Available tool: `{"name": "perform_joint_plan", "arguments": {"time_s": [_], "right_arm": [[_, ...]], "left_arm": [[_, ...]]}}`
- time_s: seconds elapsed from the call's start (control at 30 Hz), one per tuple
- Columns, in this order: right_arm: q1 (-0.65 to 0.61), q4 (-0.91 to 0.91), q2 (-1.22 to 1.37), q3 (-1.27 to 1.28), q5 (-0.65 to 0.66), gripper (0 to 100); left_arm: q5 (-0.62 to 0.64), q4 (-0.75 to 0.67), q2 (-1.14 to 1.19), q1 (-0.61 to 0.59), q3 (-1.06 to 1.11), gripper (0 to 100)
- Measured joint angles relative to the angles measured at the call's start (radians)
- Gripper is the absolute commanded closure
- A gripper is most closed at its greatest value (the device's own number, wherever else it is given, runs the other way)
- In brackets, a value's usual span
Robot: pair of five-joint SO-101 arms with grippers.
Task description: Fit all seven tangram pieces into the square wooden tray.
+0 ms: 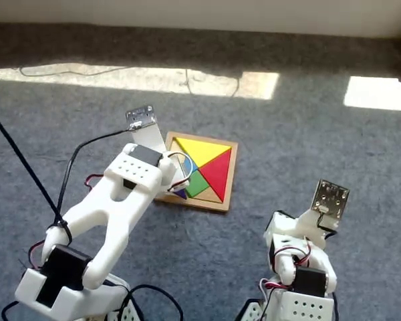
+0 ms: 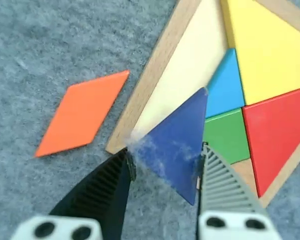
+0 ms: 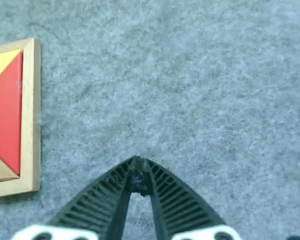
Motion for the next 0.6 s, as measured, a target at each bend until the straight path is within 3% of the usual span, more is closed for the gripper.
{"name": "perform_joint_plan", "arguments": {"time_s": [0.2,0.6], "right_arm": [[0.000,0.000,0.000,0.000,0.000,99.5],[0.000,0.000,0.000,0.000,0.000,99.5]], "left_arm": [[0.048,0.000,0.000,-0.002,0.000,72],[0.048,0.000,0.000,-0.002,0.000,89]]}}
